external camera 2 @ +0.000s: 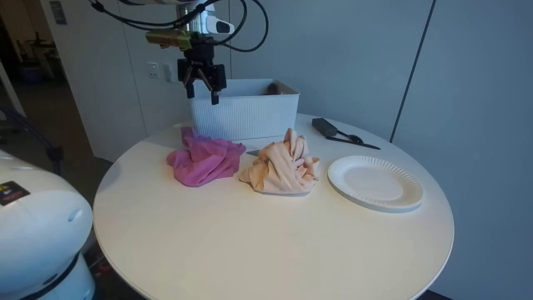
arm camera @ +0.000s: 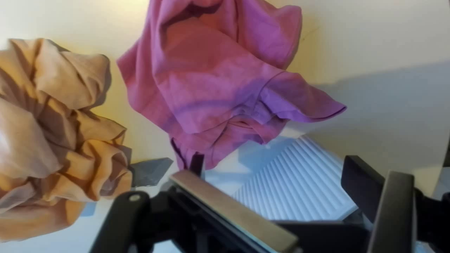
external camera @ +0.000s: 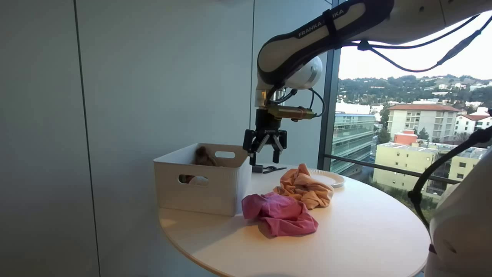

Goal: Put the clothing into the basket

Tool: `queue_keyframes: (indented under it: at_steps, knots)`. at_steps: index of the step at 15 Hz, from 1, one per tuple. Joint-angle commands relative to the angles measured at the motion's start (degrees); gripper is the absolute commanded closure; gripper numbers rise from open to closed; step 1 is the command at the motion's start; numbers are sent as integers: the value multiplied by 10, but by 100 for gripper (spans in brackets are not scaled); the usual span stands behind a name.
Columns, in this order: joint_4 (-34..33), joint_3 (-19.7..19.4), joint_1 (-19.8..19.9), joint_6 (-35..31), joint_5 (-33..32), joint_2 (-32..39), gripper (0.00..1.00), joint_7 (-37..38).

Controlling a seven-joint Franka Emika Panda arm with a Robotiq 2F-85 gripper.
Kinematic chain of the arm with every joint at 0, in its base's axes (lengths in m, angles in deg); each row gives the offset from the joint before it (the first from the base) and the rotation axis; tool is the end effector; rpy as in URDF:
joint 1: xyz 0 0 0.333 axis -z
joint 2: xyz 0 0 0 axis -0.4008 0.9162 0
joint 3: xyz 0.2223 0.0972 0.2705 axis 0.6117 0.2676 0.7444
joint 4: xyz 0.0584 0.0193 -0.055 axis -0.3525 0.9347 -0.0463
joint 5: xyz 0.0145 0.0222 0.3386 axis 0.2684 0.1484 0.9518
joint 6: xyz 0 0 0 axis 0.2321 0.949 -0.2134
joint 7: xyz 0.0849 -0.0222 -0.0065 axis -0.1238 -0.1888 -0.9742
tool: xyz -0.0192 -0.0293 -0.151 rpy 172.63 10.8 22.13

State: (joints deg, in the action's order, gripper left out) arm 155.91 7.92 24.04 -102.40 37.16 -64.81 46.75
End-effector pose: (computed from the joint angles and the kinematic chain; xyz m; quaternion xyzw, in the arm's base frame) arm 0.3661 0.0290 0.5196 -0.9979 0.0616 -0.0192 0.0032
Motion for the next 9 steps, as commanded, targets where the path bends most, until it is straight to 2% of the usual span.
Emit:
queue_keyframes:
  at_steps: [1,3,5,7,8,9]
  knots:
    - [45,-3,-34,-95,60,30,0,-43]
    - [67,6,-45,-110,75,62,0,-35]
    - [87,15,-48,-94,85,87,0,2]
    - [110,38,-36,-100,26,103,0,98]
    - [115,43,-35,-101,6,114,25,136]
    - [118,50,-33,-109,-25,124,26,175]
